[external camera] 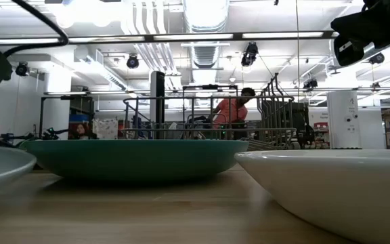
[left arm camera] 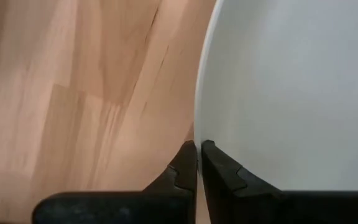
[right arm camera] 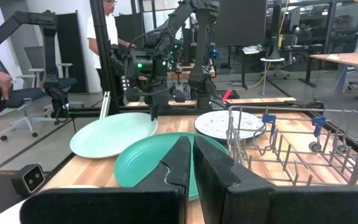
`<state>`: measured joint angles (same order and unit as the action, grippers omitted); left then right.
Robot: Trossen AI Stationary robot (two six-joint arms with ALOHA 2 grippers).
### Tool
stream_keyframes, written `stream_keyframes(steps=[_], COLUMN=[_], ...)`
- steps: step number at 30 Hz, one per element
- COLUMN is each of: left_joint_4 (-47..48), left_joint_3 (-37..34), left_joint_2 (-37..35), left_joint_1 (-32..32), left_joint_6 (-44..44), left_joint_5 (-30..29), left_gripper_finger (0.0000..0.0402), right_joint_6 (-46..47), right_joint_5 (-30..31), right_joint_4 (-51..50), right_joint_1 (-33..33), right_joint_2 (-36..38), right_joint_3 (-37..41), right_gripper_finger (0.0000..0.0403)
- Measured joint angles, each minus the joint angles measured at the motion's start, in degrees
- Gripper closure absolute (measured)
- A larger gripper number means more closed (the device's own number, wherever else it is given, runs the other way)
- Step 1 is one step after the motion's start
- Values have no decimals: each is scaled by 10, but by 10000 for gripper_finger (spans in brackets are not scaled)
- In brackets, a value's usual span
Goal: Sort dishes
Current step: Put the light blue plate into the dish rack
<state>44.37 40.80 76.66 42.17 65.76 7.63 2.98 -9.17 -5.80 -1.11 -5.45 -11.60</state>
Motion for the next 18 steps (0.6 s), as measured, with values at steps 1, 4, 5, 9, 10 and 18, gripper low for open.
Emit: stream_keyframes(steps=[1, 4, 5, 9, 10, 18], left_joint_4=[13, 72, 92, 161, 174, 363], left_joint_3=[7, 30, 40, 85, 100, 233], left_joint_2=[0, 0, 0, -2, -4, -5], left_joint_1=[0, 0, 0, 0, 0, -1], left_joint_6=[0, 1, 2, 5, 7, 35], left_joint_5=[1, 5, 5, 5, 4, -109], left_gripper_finger=[401, 401, 401, 401, 401, 401], right_joint_6=[0, 0, 0, 0, 0, -3], right_joint_5=[0, 0, 0, 0, 0, 1], right_joint_4=[0, 0, 0, 0, 0, 0], right_joint_1=[0, 0, 0, 0, 0, 0], right_joint_2=[0, 0, 0, 0, 0, 0], right_joint_3=[0, 0, 0, 0, 0, 0], right_gripper_finger=[391, 391, 391, 391, 391, 391])
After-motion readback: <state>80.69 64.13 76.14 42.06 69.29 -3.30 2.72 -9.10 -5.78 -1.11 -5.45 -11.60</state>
